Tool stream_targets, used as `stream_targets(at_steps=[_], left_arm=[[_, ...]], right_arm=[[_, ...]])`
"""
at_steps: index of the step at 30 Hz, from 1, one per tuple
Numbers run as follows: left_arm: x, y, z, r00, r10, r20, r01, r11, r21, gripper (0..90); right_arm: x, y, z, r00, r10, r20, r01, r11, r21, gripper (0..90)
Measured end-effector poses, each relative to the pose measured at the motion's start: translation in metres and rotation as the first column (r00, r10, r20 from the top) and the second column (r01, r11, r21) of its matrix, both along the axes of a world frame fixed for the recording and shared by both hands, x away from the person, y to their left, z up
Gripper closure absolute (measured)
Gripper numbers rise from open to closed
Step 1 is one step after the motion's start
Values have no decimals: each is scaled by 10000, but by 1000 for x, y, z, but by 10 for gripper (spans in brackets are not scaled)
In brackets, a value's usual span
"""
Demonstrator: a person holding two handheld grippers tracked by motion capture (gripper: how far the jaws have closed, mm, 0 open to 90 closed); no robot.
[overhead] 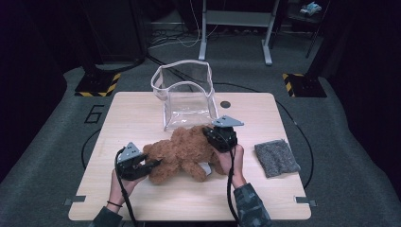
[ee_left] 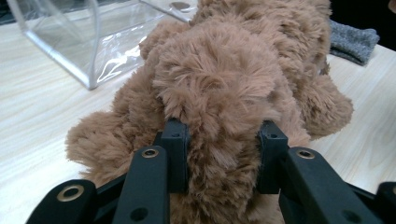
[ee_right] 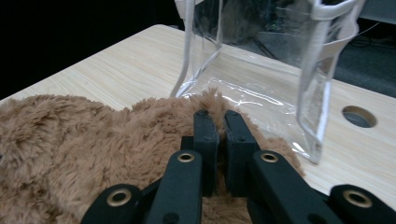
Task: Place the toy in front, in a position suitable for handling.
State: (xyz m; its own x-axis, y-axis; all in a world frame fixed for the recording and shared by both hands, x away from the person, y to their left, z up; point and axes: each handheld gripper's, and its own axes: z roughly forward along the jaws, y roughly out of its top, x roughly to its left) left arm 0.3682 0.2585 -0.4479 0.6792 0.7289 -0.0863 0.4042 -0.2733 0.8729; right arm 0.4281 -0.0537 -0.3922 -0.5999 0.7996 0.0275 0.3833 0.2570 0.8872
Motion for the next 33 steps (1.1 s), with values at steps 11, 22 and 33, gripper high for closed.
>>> stream_targets(at_steps=[11,22,33], left_arm=[[22,-34,9,9951,-985,-7,985,9949,209,648],[43,-63,14,9871,-1599,32,1594,9853,620,648],[60,-86,13,9824,-1866,-121,1869,9780,927,645]], right_arm=[[-22,-40,12,9967,-792,197,790,9968,70,855],[-29,-68,13,9889,-1470,230,1470,9891,18,855],[-29,-90,8,9781,-2078,84,2079,9781,-92,854]])
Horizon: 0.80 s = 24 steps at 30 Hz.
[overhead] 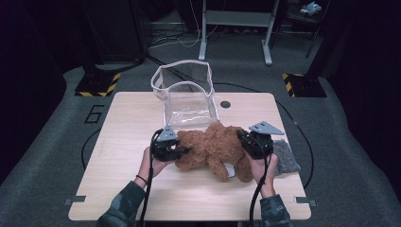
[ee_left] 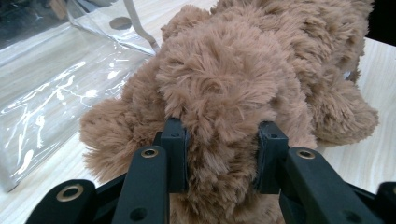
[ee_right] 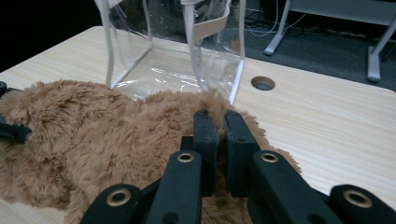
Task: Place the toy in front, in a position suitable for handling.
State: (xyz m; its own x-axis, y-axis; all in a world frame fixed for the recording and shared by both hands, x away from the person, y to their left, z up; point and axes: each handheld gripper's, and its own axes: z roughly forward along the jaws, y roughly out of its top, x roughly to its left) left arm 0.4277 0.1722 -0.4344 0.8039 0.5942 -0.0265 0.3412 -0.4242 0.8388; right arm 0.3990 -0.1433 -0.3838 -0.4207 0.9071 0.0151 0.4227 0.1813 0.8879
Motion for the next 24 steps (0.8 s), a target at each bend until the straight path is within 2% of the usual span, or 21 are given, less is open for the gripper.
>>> stream_targets(at_steps=[4,6,8,10,21,24], left_arm=[[4,-10,-3,10000,-3,10,3,9994,346,644],[4,-12,-4,10000,-6,3,6,9994,358,643],[5,-15,-7,9999,-53,-104,58,9987,510,642],[7,-18,-12,9998,-44,-214,56,9983,583,640],[12,-26,-15,9998,38,-212,-26,9985,548,629],[12,-28,-15,9996,130,-239,-113,9977,668,616]], right_arm=[[3,-5,-6,9996,-218,-193,217,9998,-29,854],[4,-6,-7,9994,-233,-245,232,9997,-68,854],[6,-8,-12,9987,-347,-371,337,9991,-257,854],[10,-10,-19,9971,-436,-627,422,9988,-233,854],[19,-15,-33,9918,-796,-999,745,9958,-535,851],[22,-17,-39,9892,-908,-1153,844,9947,-592,850]])
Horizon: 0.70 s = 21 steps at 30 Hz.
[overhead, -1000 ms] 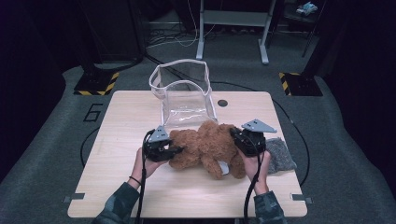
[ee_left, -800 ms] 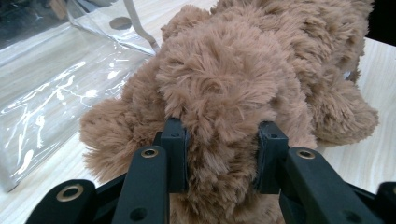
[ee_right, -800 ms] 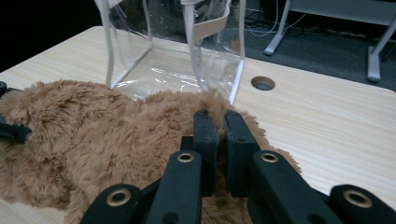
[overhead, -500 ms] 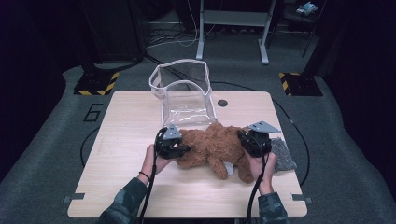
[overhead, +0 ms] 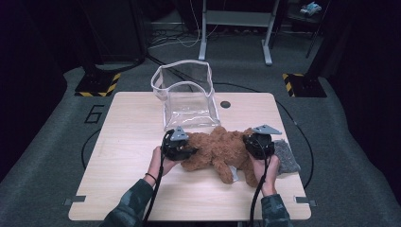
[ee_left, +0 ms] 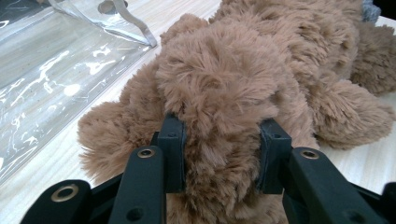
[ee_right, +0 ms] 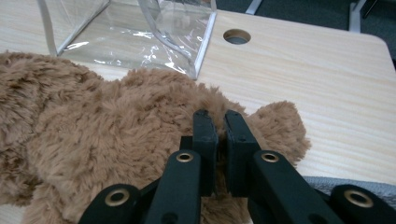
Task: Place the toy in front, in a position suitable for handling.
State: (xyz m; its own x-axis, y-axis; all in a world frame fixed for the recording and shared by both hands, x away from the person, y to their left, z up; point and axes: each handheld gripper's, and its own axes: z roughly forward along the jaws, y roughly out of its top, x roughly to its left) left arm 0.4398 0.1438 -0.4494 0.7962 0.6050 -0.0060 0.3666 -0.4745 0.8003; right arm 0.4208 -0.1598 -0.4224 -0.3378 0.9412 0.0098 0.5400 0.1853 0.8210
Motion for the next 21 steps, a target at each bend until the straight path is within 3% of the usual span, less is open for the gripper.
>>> stream_targets(at_steps=[5,8,9,10,11,12,13,14,16,19,21], left_arm=[[2,-1,-1,9999,75,-73,-75,10000,-13,593],[2,-1,-1,9998,148,-131,-149,9999,-82,573],[2,-1,-1,9997,199,-128,-200,9997,-102,519],[2,0,0,9996,246,-167,-249,9996,-160,519],[2,1,0,9994,266,-205,-273,9990,-347,495],[1,1,0,9990,372,-247,-382,9985,-405,412],[1,2,1,9987,442,-244,-453,9980,-449,412],[-1,4,3,9985,474,-286,-491,9968,-625,334],[-2,5,4,9983,534,-242,-549,9963,-659,309],[-4,9,7,9973,725,-71,-729,9946,-742,199],[-5,13,10,9964,850,-70,-853,9930,-812,160]], right_arm=[[5,-3,-8,9994,-69,-335,74,9999,128,840],[6,-4,-10,9995,-32,-309,37,9999,158,820],[4,-6,-8,9994,-42,-355,56,9992,405,732],[4,-6,-8,9994,-42,-355,56,9992,405,732],[2,-7,-6,9995,6,-309,15,9977,681,670],[-5,-12,0,9999,-1,-153,14,9965,841,520],[-5,-12,0,9999,-1,-153,14,9965,841,520],[-13,-18,4,10000,-73,58,67,9959,904,368],[-16,-21,5,9999,-76,96,67,9958,910,330],[-29,-36,6,9997,-152,191,133,9955,941,175],[-37,-45,1,9997,-191,167,177,9969,766,145]])
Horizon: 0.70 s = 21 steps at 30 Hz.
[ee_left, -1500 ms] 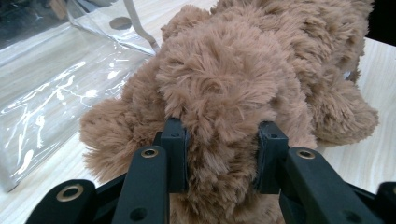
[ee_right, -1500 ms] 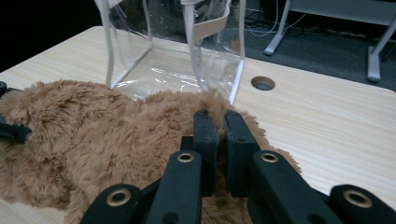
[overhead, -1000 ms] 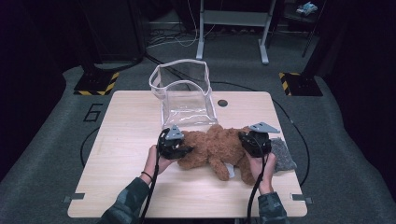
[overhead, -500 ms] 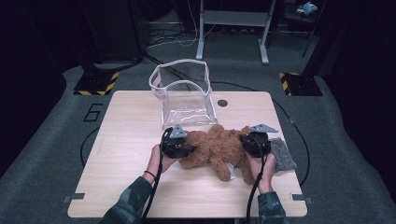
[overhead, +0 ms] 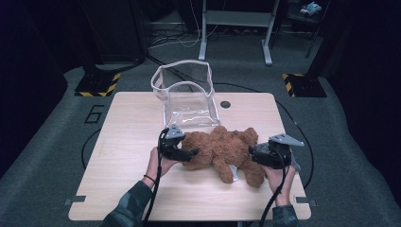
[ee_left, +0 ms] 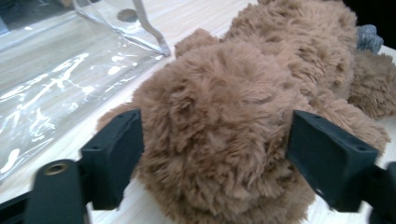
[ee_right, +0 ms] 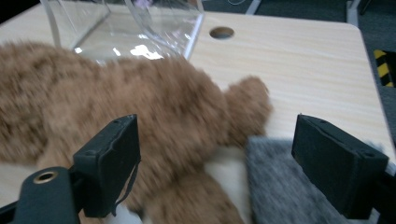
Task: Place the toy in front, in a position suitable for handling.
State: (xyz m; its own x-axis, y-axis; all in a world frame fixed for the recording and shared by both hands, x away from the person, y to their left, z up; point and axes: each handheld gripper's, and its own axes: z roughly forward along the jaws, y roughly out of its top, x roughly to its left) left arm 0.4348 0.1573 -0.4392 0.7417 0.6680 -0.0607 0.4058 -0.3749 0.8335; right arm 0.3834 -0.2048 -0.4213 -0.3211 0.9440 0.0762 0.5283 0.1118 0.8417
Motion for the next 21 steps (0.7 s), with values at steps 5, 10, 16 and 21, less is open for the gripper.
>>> stream_targets(at_steps=[5,10,16,21], left_arm=[[-1,16,8,9996,223,200,-220,9997,-145,101],[1,32,12,9975,649,280,-646,9978,-120,57],[13,51,12,9897,1428,78,-1427,9897,-118,0],[27,63,7,9784,2066,87,-2066,9784,-16,0]], right_arm=[[-23,-23,-22,9992,-234,-319,228,9995,-196,53],[-42,-40,-48,9961,-662,-582,634,9968,-482,0],[-55,-54,-81,9861,-1262,-1078,1177,9897,-817,0],[-60,-59,-97,9796,-1447,-1395,1364,9884,-673,0]])
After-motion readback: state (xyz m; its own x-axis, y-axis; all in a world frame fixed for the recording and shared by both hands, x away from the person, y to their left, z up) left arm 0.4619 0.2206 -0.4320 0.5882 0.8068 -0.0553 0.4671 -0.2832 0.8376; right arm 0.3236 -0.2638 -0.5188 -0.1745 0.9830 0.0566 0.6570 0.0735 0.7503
